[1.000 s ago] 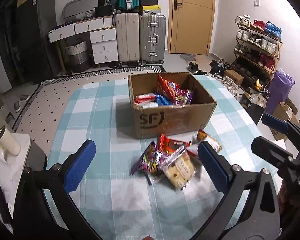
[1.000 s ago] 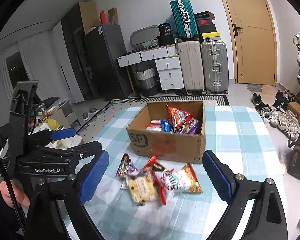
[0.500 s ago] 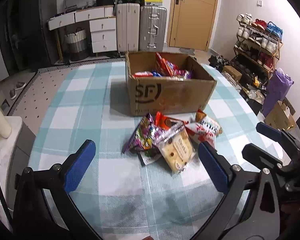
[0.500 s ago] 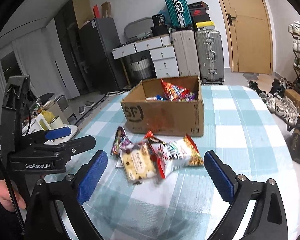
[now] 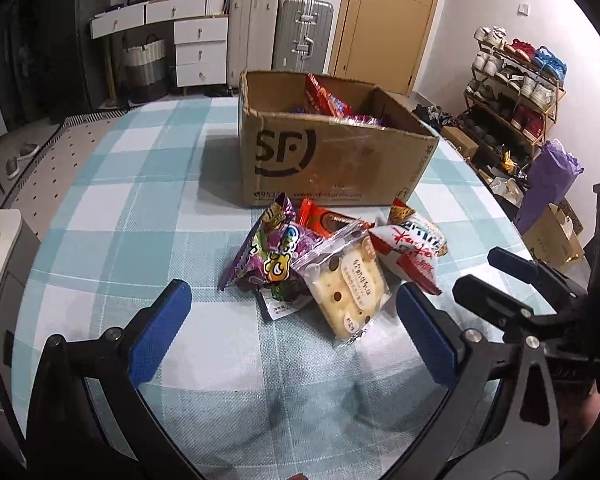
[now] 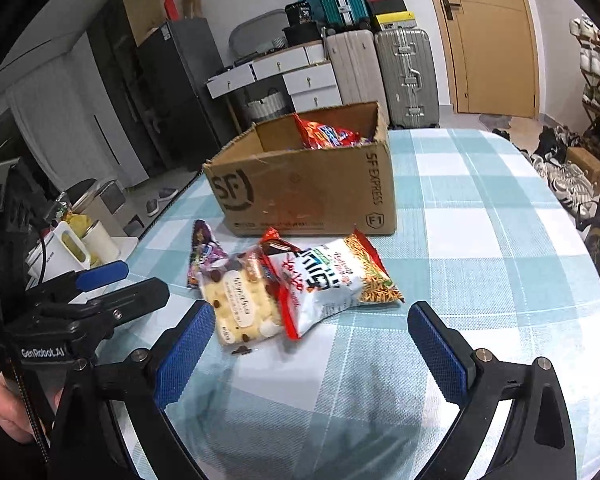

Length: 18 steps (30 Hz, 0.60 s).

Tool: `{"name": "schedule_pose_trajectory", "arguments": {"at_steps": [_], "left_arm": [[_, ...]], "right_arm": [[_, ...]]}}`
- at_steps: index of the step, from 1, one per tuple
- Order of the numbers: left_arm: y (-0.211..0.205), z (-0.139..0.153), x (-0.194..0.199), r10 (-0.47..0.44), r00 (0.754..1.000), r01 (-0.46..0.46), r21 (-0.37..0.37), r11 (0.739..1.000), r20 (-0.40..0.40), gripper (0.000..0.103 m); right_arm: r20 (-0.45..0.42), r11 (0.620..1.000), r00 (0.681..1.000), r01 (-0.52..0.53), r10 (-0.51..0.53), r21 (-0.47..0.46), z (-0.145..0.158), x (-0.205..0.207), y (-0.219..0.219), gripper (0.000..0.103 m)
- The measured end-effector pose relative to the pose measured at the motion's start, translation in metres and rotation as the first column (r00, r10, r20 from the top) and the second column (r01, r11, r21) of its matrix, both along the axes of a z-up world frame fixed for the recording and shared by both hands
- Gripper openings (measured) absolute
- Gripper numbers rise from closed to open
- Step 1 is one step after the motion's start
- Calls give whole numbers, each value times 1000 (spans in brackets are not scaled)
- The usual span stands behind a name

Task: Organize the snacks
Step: 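Grasp the white noodle snack bag with the right gripper while the left grasps the cream bread pack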

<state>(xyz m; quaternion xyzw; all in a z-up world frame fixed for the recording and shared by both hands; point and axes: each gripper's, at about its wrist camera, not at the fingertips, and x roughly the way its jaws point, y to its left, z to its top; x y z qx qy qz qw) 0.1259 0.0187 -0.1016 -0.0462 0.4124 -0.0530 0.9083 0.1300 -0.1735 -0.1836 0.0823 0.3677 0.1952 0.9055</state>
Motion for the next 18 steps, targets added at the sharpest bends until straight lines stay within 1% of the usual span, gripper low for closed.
{"name": "schedule_pose_trajectory", "arguments": {"at_steps": [12, 18], "left_arm": [[4, -30, 19, 22, 998, -25, -40, 999, -67, 102], [6, -37, 24, 26, 997, -31, -63, 998, -71, 102]], "right_arm": [[-40, 999, 998, -39, 38, -15, -26, 44, -2, 99], [-80, 998, 994, -70, 70, 6, -39, 72, 0, 99]]}}
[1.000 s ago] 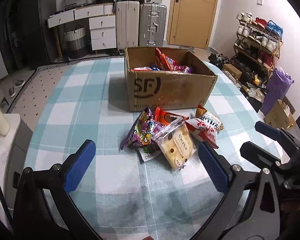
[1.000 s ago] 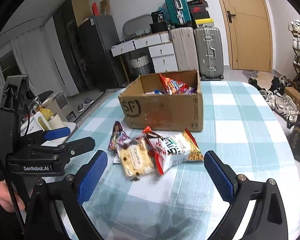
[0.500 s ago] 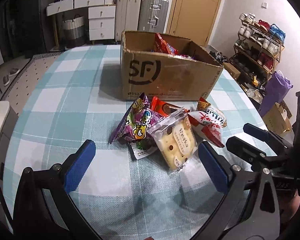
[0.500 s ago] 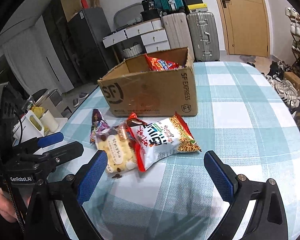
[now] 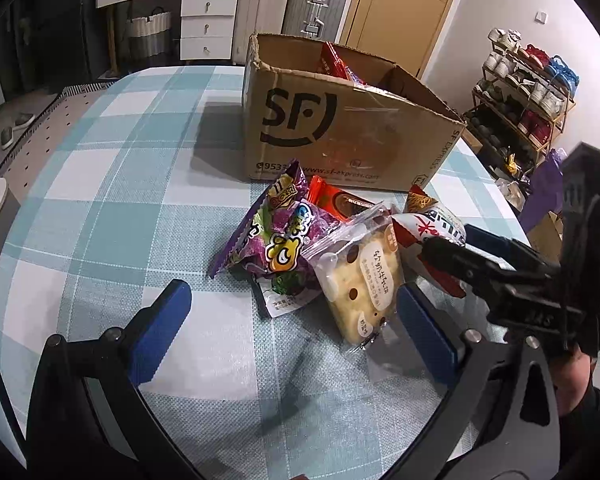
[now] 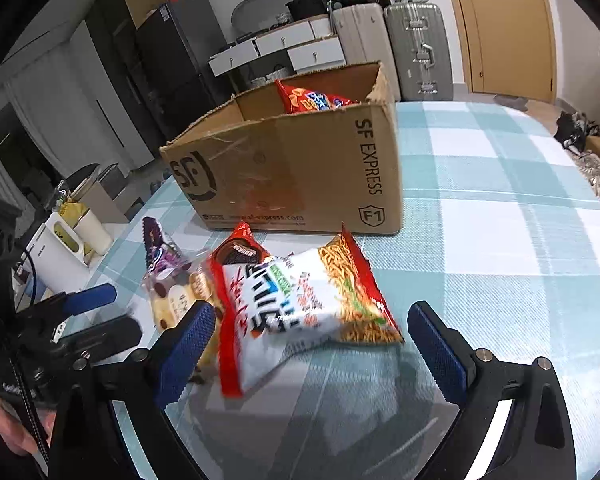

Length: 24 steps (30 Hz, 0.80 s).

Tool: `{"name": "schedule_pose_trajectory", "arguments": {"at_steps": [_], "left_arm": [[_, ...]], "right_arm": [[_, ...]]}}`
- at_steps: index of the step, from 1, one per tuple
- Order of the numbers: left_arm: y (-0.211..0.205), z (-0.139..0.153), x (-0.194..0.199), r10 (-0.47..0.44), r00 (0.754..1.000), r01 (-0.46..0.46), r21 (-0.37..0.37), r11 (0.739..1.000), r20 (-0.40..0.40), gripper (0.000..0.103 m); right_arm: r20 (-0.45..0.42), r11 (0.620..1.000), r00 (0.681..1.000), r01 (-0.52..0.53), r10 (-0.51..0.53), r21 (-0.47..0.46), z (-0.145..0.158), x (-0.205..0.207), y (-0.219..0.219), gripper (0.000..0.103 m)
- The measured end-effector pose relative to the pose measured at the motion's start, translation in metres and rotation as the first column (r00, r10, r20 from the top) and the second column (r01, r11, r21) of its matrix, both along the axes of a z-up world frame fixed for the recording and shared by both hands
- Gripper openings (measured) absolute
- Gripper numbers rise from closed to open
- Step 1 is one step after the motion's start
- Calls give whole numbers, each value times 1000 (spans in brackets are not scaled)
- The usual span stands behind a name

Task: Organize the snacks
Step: 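Grasp the white noodle snack bag with the right gripper while the left grasps the cream bread pack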

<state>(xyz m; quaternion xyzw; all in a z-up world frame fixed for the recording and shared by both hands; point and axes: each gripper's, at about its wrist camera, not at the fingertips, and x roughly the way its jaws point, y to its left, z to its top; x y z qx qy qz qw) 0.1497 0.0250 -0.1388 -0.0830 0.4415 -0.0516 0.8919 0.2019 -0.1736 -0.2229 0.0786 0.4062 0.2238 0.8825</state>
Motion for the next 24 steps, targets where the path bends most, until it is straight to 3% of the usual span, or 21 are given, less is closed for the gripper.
{"name": "schedule_pose_trajectory", "arguments": {"at_steps": [10, 14, 15, 18, 24], "left_arm": [[4, -5, -1, 18, 1000, -19, -17, 1000, -7, 102], [3, -6, 0, 18, 1000, -18, -24, 1000, -18, 102], [4, -7, 0, 13, 1000, -14, -42, 999, -20, 102], [5, -10, -3, 2, 999, -5, -83, 997, -34, 102], [3, -11, -8, 1, 999, -4, -87, 996, -37, 102]], "right_arm": [[-30, 998, 998, -58, 59, 38, -9, 26, 12, 97], [-38, 995, 996, -84, 87, 59, -12, 24, 15, 77], [-35, 994, 996, -82, 84, 68, -12, 23, 13, 58], [-41, 992, 995, -85, 89, 97, -14, 20, 9, 56], [-40, 991, 996, -71, 76, 118, -13, 12, 1, 55]]}}
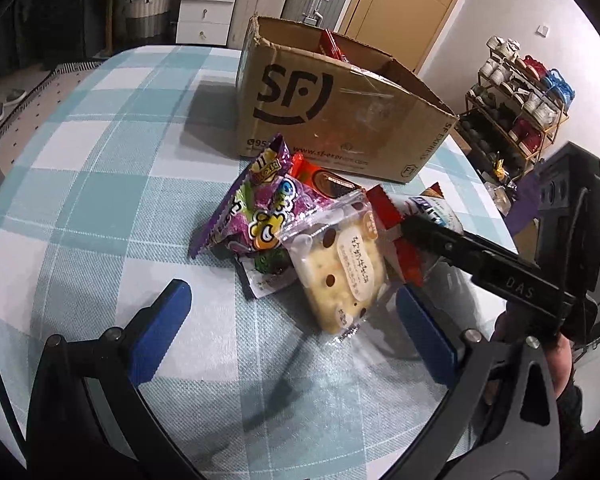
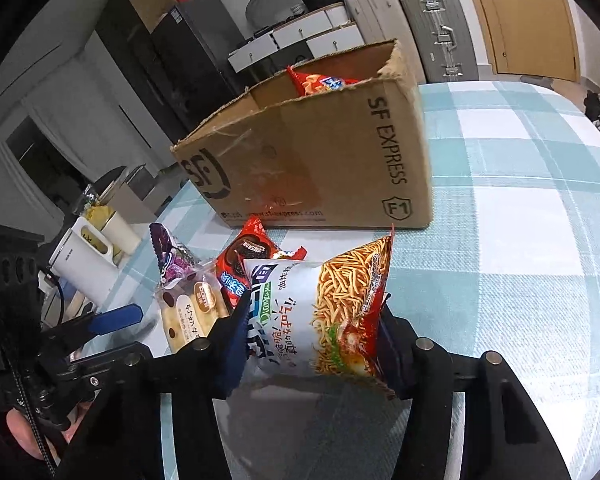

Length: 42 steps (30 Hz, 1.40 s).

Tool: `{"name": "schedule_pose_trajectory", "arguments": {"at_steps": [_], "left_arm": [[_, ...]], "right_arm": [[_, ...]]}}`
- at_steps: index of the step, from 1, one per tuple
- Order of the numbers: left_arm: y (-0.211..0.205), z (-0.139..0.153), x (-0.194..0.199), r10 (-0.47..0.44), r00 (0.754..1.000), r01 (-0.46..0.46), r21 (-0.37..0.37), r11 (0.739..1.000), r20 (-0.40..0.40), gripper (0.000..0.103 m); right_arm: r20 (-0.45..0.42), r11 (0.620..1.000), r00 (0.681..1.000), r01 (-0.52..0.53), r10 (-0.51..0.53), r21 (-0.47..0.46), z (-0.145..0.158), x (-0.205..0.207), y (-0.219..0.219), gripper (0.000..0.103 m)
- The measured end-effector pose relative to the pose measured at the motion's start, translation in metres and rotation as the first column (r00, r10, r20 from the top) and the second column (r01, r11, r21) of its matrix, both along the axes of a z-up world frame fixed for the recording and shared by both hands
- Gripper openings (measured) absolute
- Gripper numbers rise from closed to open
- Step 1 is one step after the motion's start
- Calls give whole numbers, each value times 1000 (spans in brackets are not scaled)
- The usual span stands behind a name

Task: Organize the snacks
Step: 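Grasp the white noodle snack bag with the right gripper while the left grasps the cream bread pack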

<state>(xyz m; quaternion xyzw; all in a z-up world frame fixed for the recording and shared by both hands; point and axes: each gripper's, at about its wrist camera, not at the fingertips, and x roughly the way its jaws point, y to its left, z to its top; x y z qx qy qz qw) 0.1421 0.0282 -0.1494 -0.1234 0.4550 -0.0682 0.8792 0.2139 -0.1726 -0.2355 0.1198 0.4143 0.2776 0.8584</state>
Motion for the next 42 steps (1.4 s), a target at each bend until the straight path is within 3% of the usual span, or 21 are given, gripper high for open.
{"name": "schedule_pose_trajectory", "arguments": {"at_steps": [8, 12, 17, 30, 37, 40, 42], "left_arm": [[-6, -6, 1, 29, 999, -30, -23, 999, -42, 102], [-14, -4, 3, 45, 998, -46, -20, 999, -46, 102], [-28, -5, 7, 48, 997, -49, 0, 999, -53, 102], [-40, -13, 31, 107, 991, -107, 6, 994, -82, 101], [-49, -22, 47, 193, 974, -182, 97, 978, -119, 101], [-52, -27, 52, 216, 966, -197, 135, 971, -140, 97], [-55, -26, 51, 213, 970, -192, 164, 968, -120, 86]], "right_arm": [[51, 995, 998, 17, -22, 101, 15, -29, -22, 55], [82, 994, 996, 29, -38, 105, 23, -46, -30, 56], [73, 986, 995, 52, -64, 160, 27, -57, -47, 56], [99, 982, 992, 63, -82, 176, 34, -86, -62, 56], [100, 978, 991, 64, -85, 198, 35, -96, -64, 57], [101, 980, 990, 77, -96, 184, 35, -96, -66, 57], [92, 975, 991, 75, -96, 210, 33, -97, -70, 57]]}}
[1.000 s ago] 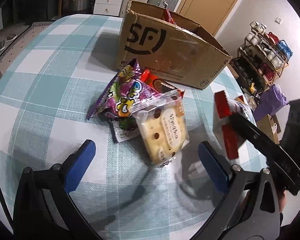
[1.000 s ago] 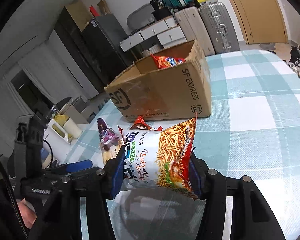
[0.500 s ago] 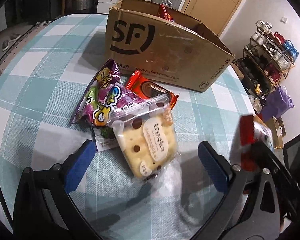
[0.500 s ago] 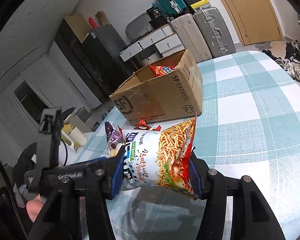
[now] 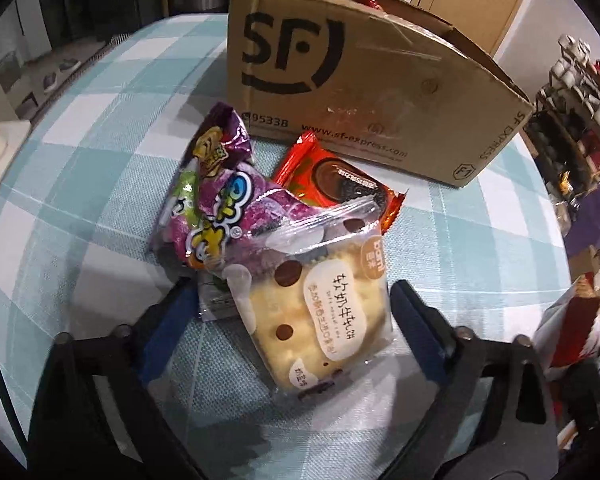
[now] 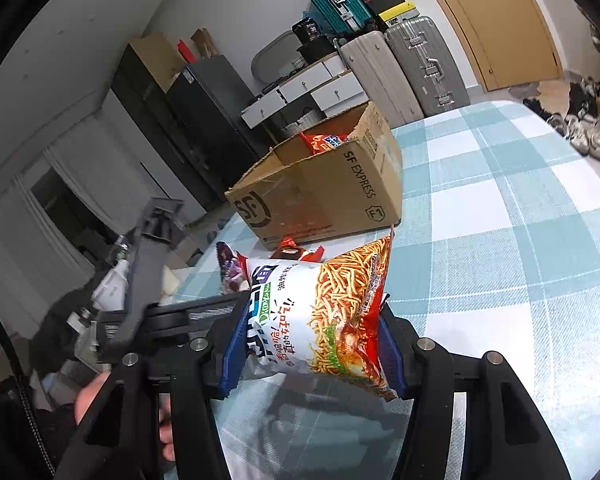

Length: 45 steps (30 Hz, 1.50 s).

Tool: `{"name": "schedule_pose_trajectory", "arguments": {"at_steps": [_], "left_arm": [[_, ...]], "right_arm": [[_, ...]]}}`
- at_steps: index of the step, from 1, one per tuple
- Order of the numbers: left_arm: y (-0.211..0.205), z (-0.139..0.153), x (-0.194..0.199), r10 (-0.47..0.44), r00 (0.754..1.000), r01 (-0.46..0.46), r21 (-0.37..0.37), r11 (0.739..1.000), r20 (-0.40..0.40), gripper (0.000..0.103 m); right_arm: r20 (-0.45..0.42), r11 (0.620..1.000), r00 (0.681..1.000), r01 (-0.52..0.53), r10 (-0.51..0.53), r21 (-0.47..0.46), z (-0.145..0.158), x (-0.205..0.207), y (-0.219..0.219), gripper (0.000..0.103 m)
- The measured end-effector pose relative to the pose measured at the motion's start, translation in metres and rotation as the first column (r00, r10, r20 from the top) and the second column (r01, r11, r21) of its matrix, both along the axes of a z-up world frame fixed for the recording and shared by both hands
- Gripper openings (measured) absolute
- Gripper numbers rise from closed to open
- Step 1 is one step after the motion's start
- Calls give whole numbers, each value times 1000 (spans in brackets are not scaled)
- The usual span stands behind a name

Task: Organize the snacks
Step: 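Grasp the white noodle snack bag with the right gripper while the left grasps the cream bread pack, then lift both bags and carry them toward the cardboard box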

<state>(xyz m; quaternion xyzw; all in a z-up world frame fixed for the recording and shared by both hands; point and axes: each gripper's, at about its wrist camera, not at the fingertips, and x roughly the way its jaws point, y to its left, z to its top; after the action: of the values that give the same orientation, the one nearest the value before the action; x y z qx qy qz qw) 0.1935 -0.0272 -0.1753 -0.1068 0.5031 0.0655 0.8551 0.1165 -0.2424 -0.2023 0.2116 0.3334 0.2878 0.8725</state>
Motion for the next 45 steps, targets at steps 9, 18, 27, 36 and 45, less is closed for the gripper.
{"name": "schedule_pose_trajectory", "arguments": {"at_steps": [9, 18, 27, 36, 45], "left_arm": [[10, 4, -15, -60, 997, 60, -6, 998, 41, 56], [26, 7, -26, -112, 992, 115, -39, 993, 57, 56], [33, 20, -48, -130, 986, 133, -28, 991, 102, 56], [37, 56, -68, -149, 973, 151, 5, 989, 174, 56], [52, 105, -65, -182, 952, 182, 25, 983, 246, 56]], "right_arm": [[-6, 1000, 1000, 31, -31, -1, -2, -6, -6, 57], [-6, 1000, 1000, 28, -28, -14, 3, -9, 2, 57], [10, 999, 1000, 24, -24, -28, 14, -11, 12, 57], [33, 999, 999, 8, -7, -53, 28, -9, 27, 57], [42, 996, 999, 20, -16, -83, 50, 6, 40, 57]]}}
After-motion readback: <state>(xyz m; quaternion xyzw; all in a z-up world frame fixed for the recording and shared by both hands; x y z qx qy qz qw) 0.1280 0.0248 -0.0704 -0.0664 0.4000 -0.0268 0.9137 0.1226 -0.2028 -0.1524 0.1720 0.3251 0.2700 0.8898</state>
